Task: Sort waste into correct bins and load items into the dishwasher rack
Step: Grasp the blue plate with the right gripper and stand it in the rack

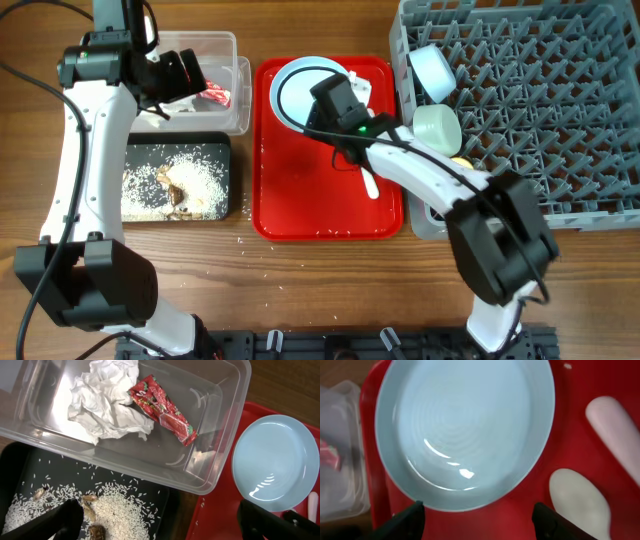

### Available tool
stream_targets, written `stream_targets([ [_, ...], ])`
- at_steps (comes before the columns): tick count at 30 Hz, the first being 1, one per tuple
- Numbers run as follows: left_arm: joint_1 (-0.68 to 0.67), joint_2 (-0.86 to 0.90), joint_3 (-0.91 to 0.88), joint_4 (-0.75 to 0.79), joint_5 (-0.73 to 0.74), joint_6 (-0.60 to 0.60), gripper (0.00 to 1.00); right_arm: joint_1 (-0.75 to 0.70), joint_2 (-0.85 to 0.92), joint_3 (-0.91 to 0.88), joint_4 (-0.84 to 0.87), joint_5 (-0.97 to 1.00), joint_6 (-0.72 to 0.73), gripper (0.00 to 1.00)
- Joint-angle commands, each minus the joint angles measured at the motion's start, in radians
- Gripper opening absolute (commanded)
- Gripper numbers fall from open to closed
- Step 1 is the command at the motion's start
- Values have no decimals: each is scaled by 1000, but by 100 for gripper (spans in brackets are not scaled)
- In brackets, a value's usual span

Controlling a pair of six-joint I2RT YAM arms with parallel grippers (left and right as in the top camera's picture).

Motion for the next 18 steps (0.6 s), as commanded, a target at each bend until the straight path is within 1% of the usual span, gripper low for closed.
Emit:
stream_targets([
  [1, -2, -19, 21, 3, -12, 2, 100, -19, 79, -3, 39, 23, 80, 67],
  [4, -2, -19, 21, 3, -12, 2, 100, -41, 133, -3, 79, 1, 129, 63],
  [6, -2, -19, 21, 3, -12, 2, 100, -46, 151, -3, 106, -15, 130, 58],
  [8, -2, -19, 21, 3, -12, 2, 100, -47, 164, -3, 111, -23, 148, 50],
  [9, -2, -19, 21, 3, -12, 2, 100, -47, 165, -3, 107, -33, 147, 40],
  [12, -2, -19, 21, 3, -12, 2, 100, -47, 165, -3, 73, -56, 147, 15],
  [13, -2, -19, 21, 3, -12, 2, 100, -47, 165, -3, 64, -57, 147, 11],
  [15, -2, -19, 21, 3, -12, 2, 100, -47, 164, -3, 55, -63, 148, 5],
  [18, -2, -19, 21, 3, -12, 2, 100, -48, 164, -3, 50, -71, 148, 4],
])
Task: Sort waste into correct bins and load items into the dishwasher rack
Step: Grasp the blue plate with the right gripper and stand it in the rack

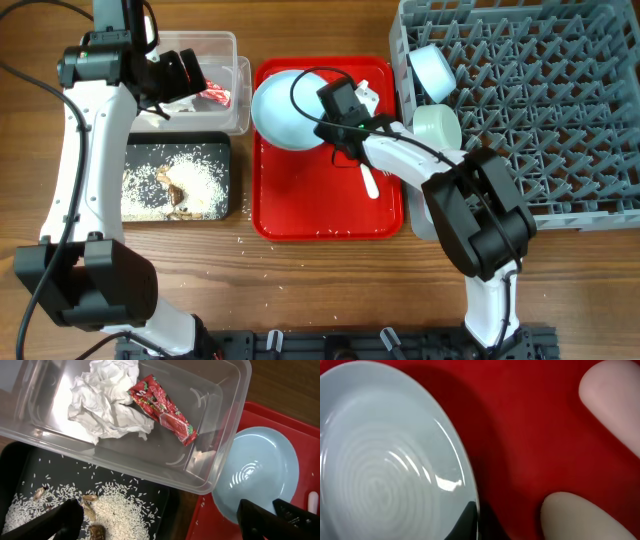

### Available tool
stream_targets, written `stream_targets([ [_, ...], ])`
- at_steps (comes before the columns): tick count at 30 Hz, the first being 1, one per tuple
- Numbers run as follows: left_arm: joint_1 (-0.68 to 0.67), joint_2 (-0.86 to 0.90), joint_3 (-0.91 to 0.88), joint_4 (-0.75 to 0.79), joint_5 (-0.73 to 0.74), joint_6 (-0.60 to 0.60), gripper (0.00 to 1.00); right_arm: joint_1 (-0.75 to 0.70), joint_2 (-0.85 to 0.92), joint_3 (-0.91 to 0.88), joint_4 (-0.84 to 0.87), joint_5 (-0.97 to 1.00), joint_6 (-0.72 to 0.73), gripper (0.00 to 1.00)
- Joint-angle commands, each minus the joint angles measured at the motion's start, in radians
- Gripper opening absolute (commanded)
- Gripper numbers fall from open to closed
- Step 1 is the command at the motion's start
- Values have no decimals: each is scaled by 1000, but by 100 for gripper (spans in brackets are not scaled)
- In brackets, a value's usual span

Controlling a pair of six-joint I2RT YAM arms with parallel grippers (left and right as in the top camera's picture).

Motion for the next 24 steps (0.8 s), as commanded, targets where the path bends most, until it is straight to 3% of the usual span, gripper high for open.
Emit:
stream_targets([
  [1, -2, -19, 21, 3, -12, 2, 100, -2, 42, -7, -24, -37, 0, 4],
  [4, -2, -19, 21, 3, -12, 2, 100, -15, 17, -6, -20, -72, -39, 4],
  [7, -2, -19, 21, 3, -12, 2, 100, -40, -91, 11, -23, -83, -193, 4],
  [10, -2, -19, 21, 3, -12, 2, 100, -79, -311, 27, -48, -62, -394, 4],
  [14, -2, -19, 21, 3, -12, 2, 100, -152, -605, 27, -79, 368, -582, 4],
  [19, -2, -19, 21, 3, -12, 2, 100, -293, -658, 26, -68, 828, -921, 4],
  [24, -2, -19, 21, 3, -12, 2, 100, -412, -562, 24, -71, 897, -1160, 4],
])
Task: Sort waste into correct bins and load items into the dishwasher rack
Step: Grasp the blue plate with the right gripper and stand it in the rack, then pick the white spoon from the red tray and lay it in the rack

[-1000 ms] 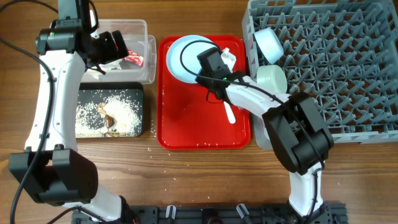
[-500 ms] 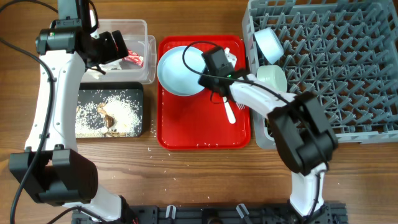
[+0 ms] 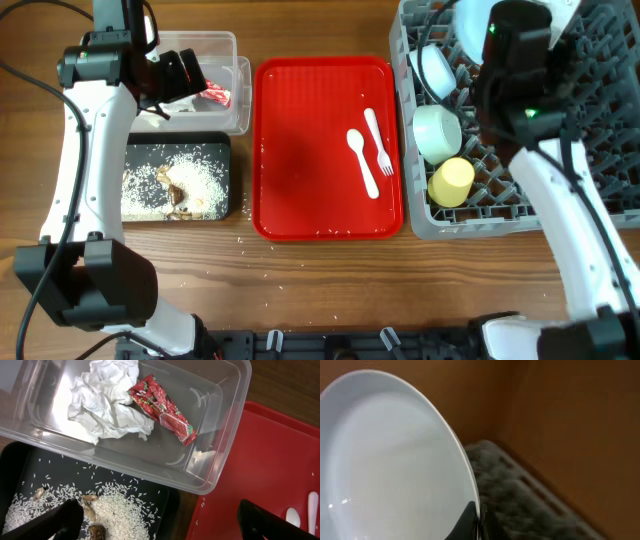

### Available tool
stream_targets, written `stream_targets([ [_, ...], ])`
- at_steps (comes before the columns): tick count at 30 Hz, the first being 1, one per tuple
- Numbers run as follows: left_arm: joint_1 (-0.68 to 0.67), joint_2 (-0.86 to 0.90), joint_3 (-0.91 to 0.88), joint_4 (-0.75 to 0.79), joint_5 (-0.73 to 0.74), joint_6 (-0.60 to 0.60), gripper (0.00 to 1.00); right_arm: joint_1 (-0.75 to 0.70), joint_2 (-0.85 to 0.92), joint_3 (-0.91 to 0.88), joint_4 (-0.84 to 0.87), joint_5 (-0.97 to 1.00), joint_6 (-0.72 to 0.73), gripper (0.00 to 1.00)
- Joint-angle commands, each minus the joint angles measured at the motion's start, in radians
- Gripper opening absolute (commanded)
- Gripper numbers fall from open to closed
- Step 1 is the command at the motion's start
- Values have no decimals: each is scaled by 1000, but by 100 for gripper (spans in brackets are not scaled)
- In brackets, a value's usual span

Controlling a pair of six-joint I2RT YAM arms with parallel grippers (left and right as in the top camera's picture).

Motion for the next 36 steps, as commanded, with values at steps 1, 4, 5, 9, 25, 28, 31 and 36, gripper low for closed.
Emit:
stream_targets([
  [1, -2, -19, 21, 3, -12, 2, 100, -45, 75, -8, 1, 98, -198, 4],
  [4, -2, -19, 21, 3, -12, 2, 100, -65, 149, -8, 4, 97, -196, 4],
  [5, -2, -19, 21, 3, -12, 2, 100, -65, 173, -8, 3, 97, -197, 4],
  [9, -2, -19, 21, 3, -12, 2, 100, -65, 271, -8, 3, 96, -196, 5],
  [25, -2, -19, 21, 3, -12, 2, 100, -4, -4, -8, -268, -765, 109, 100],
  [28, -2, -19, 21, 3, -12, 2, 100, 5, -45, -8, -225, -1304, 261, 100],
  [31, -2, -19, 21, 3, -12, 2, 100, 85, 19, -8, -241, -1237, 277, 98],
  [36, -2, -19, 21, 3, -12, 2, 100, 233, 206, -8, -325, -1052, 277, 85],
])
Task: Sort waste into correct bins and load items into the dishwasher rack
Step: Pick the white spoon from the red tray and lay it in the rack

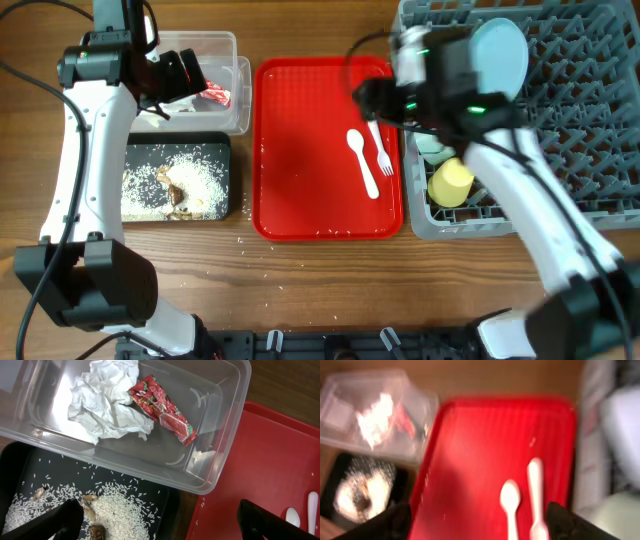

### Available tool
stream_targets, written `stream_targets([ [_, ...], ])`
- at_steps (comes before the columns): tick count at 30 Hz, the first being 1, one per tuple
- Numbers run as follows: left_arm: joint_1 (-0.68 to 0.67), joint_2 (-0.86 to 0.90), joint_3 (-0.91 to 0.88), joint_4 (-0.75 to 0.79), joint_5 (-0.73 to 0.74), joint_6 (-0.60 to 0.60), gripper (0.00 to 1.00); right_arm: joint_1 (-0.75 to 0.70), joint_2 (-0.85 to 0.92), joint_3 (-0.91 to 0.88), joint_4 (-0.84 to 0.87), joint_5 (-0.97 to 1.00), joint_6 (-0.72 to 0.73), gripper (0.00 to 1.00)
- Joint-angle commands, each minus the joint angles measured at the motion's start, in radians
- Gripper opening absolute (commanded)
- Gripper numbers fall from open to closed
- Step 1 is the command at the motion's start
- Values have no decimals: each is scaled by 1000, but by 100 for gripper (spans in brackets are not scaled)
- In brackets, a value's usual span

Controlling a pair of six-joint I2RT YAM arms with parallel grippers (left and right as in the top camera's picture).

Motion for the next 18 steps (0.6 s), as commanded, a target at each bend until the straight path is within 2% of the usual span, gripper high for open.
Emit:
stream_targets([
  [1, -2, -19, 21, 3, -12, 2, 100, 69, 146, -2, -31, 69, 20, 83],
  [4, -2, -19, 21, 3, -12, 2, 100, 75, 300, -2, -45, 68, 22, 75],
  [10, -2, -19, 21, 3, -12, 2, 100, 75, 441, -2, -23, 69, 12, 72],
  [18, -2, -19, 21, 3, -12, 2, 100, 75, 493, -2, 61, 92, -5, 68],
])
